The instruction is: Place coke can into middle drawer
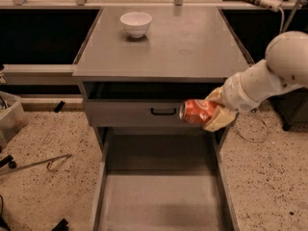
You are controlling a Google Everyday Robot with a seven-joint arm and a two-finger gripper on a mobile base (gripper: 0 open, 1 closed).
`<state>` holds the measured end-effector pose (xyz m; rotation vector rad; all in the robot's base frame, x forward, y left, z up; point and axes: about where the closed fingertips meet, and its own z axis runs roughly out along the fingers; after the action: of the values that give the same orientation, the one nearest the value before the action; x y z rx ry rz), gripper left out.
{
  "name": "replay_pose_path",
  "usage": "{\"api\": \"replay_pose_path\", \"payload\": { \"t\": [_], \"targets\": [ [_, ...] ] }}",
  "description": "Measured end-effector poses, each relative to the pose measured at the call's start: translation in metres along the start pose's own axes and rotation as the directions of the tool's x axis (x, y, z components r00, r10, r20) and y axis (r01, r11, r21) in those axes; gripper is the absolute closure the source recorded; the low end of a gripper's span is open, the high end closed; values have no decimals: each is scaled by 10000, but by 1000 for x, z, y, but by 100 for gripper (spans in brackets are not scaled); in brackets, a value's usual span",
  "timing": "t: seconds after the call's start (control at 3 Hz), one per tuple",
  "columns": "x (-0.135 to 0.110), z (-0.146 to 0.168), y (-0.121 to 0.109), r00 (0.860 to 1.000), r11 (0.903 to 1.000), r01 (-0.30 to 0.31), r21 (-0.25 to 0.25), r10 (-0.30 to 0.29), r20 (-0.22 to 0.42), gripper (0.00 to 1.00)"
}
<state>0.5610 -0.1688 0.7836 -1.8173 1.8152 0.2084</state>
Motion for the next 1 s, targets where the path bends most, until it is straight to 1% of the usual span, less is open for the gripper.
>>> {"api": "replay_pose_path", "payload": {
  "t": [0.33,0.67,1.0],
  "targets": [
    [9,11,15,9999,9995,-127,-303,124,-96,100],
    [8,10,14,9999,9996,-114,-277,111,-85,100],
    [16,35,34,9983,9987,-461,-226,469,358,100]
  ]
}}
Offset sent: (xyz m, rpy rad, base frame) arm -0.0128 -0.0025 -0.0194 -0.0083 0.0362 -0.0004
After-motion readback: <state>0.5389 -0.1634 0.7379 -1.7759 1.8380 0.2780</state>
